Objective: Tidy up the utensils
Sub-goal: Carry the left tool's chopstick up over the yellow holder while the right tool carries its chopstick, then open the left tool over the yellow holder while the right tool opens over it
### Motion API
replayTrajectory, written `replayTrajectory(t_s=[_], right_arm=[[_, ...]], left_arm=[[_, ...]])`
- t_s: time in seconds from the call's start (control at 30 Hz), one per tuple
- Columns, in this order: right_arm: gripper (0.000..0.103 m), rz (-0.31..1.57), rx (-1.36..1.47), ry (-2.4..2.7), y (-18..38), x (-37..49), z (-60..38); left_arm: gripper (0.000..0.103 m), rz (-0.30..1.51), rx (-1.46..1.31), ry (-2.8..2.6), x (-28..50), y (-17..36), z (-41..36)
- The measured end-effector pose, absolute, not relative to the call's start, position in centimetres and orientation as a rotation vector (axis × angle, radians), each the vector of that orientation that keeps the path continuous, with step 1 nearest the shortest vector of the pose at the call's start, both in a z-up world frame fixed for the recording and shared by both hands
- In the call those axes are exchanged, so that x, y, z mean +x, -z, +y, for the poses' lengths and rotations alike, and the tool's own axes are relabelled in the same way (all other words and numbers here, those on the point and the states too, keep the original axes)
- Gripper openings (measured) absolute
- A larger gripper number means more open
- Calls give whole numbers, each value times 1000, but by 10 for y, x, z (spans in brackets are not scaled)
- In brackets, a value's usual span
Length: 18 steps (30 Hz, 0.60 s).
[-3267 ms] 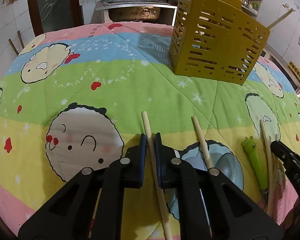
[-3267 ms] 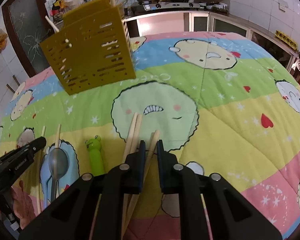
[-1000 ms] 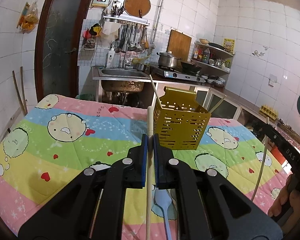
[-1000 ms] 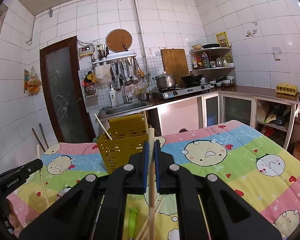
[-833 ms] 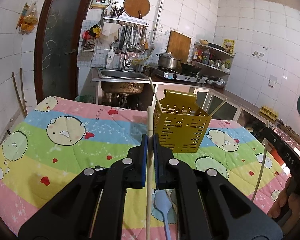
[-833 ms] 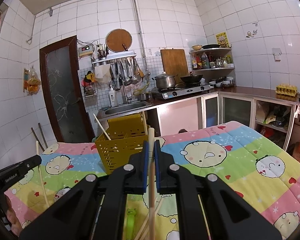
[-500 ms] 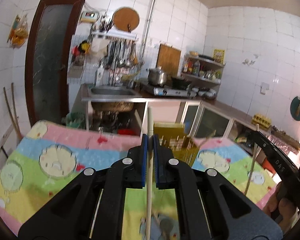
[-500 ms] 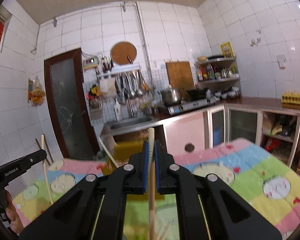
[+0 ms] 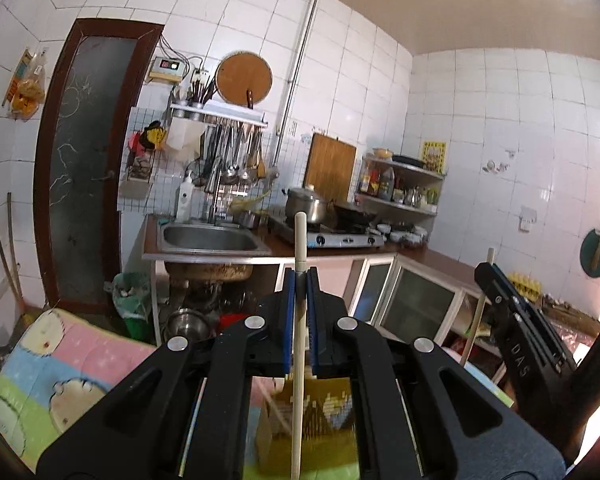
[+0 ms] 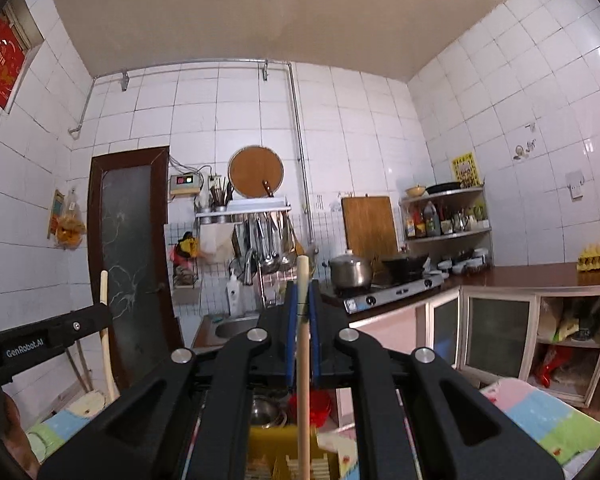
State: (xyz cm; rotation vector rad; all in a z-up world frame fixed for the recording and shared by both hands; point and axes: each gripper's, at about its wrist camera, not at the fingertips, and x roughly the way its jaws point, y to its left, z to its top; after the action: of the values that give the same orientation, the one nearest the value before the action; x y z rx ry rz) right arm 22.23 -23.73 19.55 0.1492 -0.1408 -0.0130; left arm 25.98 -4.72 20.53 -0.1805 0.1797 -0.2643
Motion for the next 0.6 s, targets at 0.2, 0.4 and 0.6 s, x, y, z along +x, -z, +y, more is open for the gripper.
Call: replayTrajectory(t_s=[0.2, 0.4, 0.6], right_arm=[[6, -207, 163, 6, -193, 250, -235], [6, -217, 144, 47, -179, 271, -234], [6, -193, 103, 46, -166, 285, -224]], left_arm=[[4, 124, -185, 263, 297, -196, -60], [4, 113, -165, 258, 325, -171, -74], [4, 138, -151, 249, 339, -141, -81]])
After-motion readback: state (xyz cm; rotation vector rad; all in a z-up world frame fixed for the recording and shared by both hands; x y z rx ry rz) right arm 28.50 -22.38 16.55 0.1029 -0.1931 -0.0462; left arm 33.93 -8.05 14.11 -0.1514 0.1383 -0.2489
